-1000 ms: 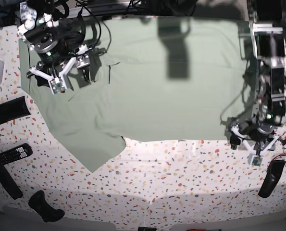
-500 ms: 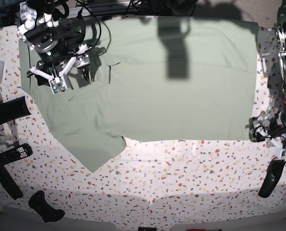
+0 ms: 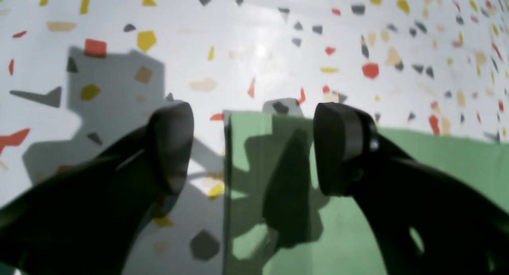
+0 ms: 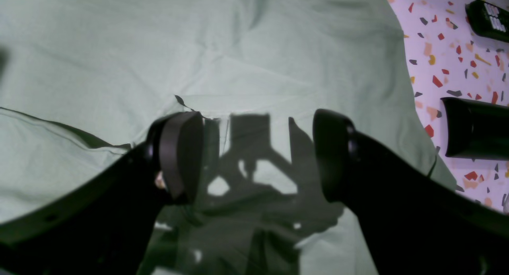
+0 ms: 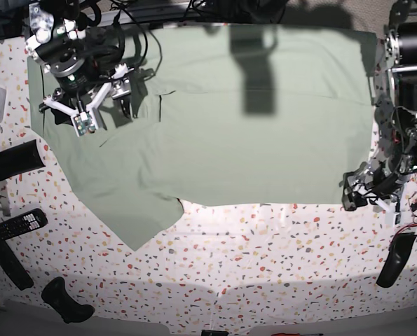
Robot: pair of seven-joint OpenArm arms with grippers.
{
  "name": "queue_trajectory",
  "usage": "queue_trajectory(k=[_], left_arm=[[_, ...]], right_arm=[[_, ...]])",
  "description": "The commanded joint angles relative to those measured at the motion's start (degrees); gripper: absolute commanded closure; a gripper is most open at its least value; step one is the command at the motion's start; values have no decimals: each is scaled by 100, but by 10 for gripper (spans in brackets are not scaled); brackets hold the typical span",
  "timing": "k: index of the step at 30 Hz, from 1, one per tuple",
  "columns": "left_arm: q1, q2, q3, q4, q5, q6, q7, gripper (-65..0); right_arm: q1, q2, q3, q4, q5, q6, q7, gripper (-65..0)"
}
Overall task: Fold the T-shirt properly
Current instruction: 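Move the left gripper along the shirt side toward the hem, then move the right gripper down the shirt side toward the hem corner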
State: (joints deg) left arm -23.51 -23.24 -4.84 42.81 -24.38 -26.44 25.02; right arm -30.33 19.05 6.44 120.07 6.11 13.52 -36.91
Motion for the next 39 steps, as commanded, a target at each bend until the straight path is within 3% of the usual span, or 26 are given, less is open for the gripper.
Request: queue_trajectory(k=[1,9,11,14,19,27,31,39], left_arm=[[-125,-33,-4,76,39,-39,52,-434],[-125,-26,-4,76,-13,-39,382,-431],[-125,-26,-4,76,-13,-39,415,-397],[-125,-24,-4,76,-22,-42,505,-284],[-127,-26,-4,79,-35,-70,494,0],[-127,-28,-4,79,-33,-68,496,0],[-127,-26,-4,79,-33,-68,540,0],[-122,-26,-4,111,-11,-70,708,0]], right_arm=[[17,46,28,120,35,-4,131,-415],[20,46,28,120,35,-4,131,-415],[20,46,28,120,35,-2,131,-415],[20,46,28,120,35,-2,131,-415],[20,46,28,120,33,-2,131,-415],[20,46,28,122,33,-2,103,-415],[153,46,28,120,35,-4,-323,-415],[273,46,28,120,35,-7,-179,-415]])
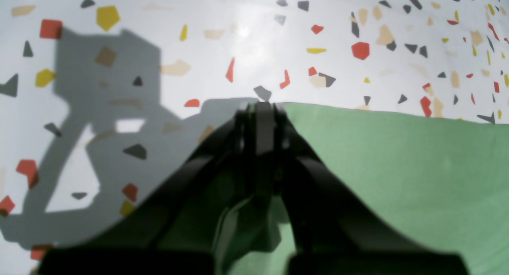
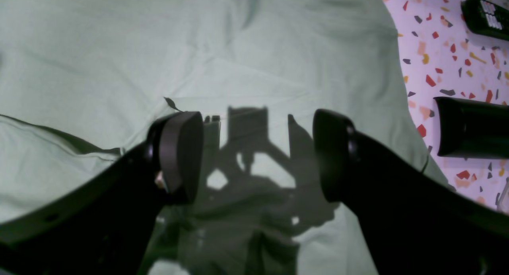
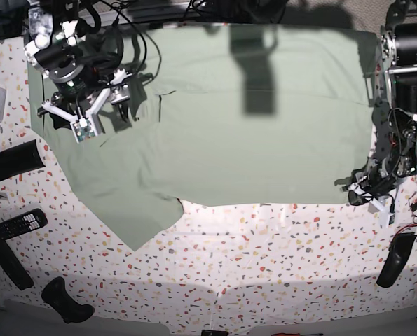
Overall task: Fold the T-shirt properly
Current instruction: 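Move the right gripper down the shirt side toward the hem corner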
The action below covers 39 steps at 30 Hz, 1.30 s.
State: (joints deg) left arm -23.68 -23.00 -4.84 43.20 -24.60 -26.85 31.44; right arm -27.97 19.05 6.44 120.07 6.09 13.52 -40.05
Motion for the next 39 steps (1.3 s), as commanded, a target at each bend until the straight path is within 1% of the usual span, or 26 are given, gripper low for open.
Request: queue_trajectory(k=[1,5,21,28,31,36,39], left_arm=[[-107,-52,-4,76,11,-28,66,0],[-107,-50,-4,76,9,-26,-17,0],[-107,-50,-4,76,9,-26,-22,0],[-107,-52,-4,76,11,-28,-17,0],[-107,-52,-4,76,11,-37,-11,0],[-107,-55,-4,76,11,-39,-13,0],[-107,-52,-4,76,9,-37,-15,0]], right_arm=[[50,46,28,120,39,-7,133,-415],[50,46,28,120,39,-4,7,-415],[52,44,28,120,42,-9,144,-415],[234,35,28,120,59,-83,146,-415],[345,-96,31,120,31,-437,345,-415],[479,-487,31,120,37,-457,463,-415],[570,-621,28,101,39,-452,739,-415]])
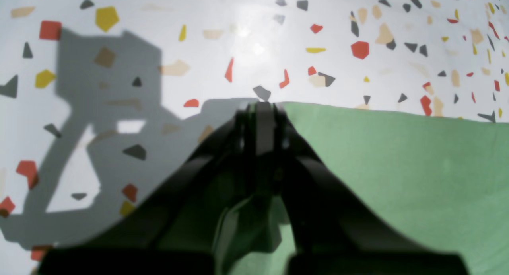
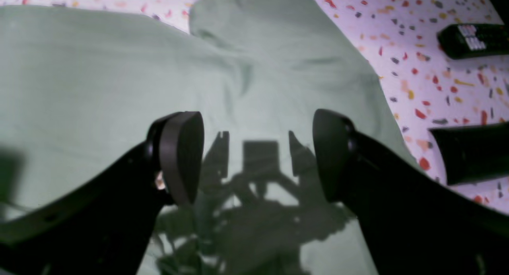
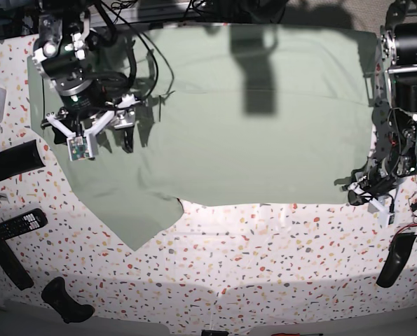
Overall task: Fold the T-shirt properly
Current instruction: 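Move the right gripper down the shirt side toward the hem corner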
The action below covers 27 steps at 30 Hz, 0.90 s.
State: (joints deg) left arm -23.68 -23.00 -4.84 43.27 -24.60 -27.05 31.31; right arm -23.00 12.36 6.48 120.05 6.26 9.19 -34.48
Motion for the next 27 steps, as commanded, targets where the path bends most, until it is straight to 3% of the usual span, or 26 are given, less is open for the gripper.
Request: queue_trajectory(k=[1,10,16,22,27], left_arm=[[-107,-52,-4,70,11,-17,-2,0],[-114,-55,-4,70,7,-17,35,0],[-122,-55,-4,70,4,-17,-160,0],[-122,-52,-4,70,-144,-17,-284,0],[-122,-52,-4,70,-144,-17,-284,0]], right_arm=[[190,68,20,63,17,4,175,-415],[2055,188,20,-1696,22,184,-573,-415],[3132,190,22,-2968,17,525,-955,-415],[4162,175,22,-4249,11,881,-608,-415],[5084,214,26,-5976,-610,1104,-540,-415]])
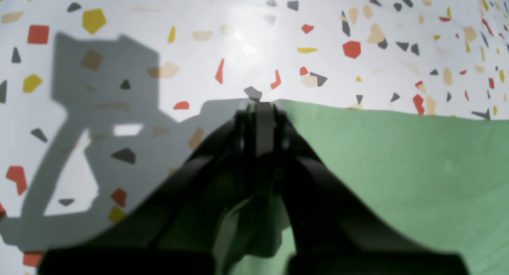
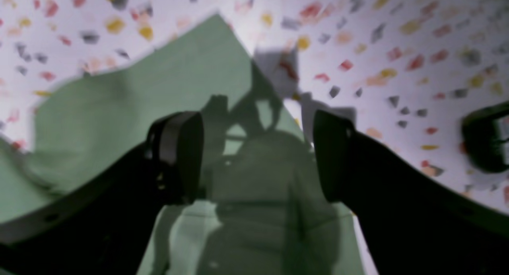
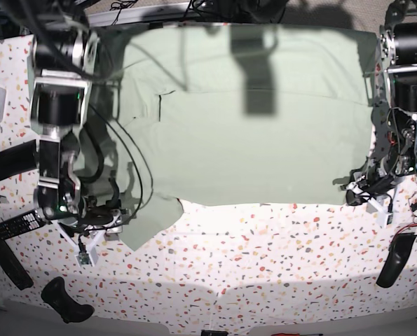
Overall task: Fold the T-shirt properly
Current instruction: 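Move the right gripper down the shirt side toward the hem corner, then grasp the hem corners with both grippers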
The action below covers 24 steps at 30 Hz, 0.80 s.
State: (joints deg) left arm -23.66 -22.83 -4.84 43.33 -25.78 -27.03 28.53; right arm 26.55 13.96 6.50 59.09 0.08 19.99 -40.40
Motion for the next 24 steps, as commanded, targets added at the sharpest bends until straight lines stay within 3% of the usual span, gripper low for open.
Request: queue_trajectory(k=[1,7,12,17,24], left_arm=[[-125,-70,-4,63,-26,-20,-7,0],[-125,-70,-4,63,-28,-20,-9,0],[-125,-72,-4,63,-26,-20,20,0],[-125,-70,-4,63,-26,-20,13,0],[-125,-68,-4,63,-31,-20,-15,0]], right_arm=[[289,72,24,-219,22,26,52,-415],[833,164,24,-1519,7,55,55,-415],[841,271,24,-1561,11,63,219,-415],[953,431,24,-1558,490,66,111,-415],[894,595,24,-1561,433,107,199,-415]])
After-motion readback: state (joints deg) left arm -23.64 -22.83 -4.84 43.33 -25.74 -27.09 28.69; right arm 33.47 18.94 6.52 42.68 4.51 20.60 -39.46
